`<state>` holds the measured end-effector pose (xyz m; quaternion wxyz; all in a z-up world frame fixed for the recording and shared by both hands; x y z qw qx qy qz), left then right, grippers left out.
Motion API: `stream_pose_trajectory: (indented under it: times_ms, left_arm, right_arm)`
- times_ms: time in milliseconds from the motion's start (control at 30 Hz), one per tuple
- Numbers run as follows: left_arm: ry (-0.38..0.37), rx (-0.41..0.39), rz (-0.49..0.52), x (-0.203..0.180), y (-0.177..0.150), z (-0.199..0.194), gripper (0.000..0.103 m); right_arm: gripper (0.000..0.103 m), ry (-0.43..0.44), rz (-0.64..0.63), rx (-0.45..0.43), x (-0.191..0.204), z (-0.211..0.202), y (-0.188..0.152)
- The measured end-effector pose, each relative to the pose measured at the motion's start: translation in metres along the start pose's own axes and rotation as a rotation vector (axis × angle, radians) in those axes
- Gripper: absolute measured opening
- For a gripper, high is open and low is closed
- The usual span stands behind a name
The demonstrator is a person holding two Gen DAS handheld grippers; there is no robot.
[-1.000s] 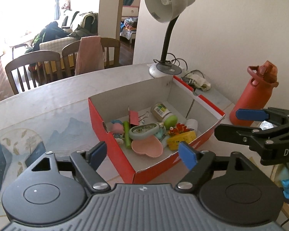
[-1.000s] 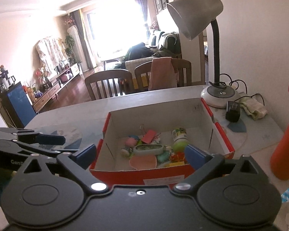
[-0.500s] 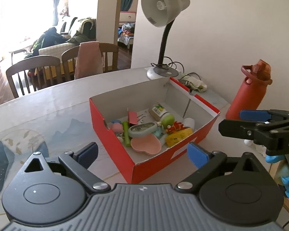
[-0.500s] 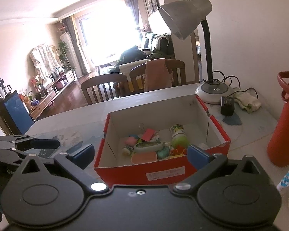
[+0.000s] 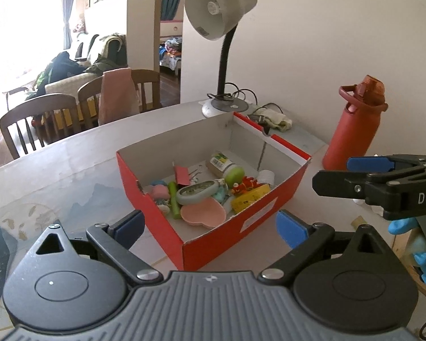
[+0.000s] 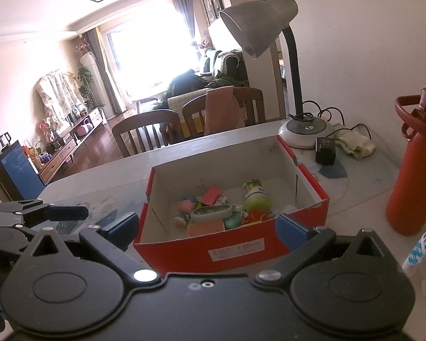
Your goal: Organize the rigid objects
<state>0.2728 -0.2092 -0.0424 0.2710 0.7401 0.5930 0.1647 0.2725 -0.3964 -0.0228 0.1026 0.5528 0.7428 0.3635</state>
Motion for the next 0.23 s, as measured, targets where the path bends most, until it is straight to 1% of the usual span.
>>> stream_pose_trajectory:
  times_ms: [233]
  left_arm:
    - [-0.007,-0.006,0.008,0.0008,0.0000,-0.0003,0.099]
  right_arm:
    - [0.102,-0.005,0.013,0.002,0.0001,-0.0003,-0.0002]
Point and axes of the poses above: each gripper's, at about its wrist camera, not at the fingertips, and z roughly the way its jaws point, x to its left, y to its top, the point moved 1 cm from there along z, roughly the way its jaws point, and after that the axes turned 13 degrees about x, right-handed, at the moved point
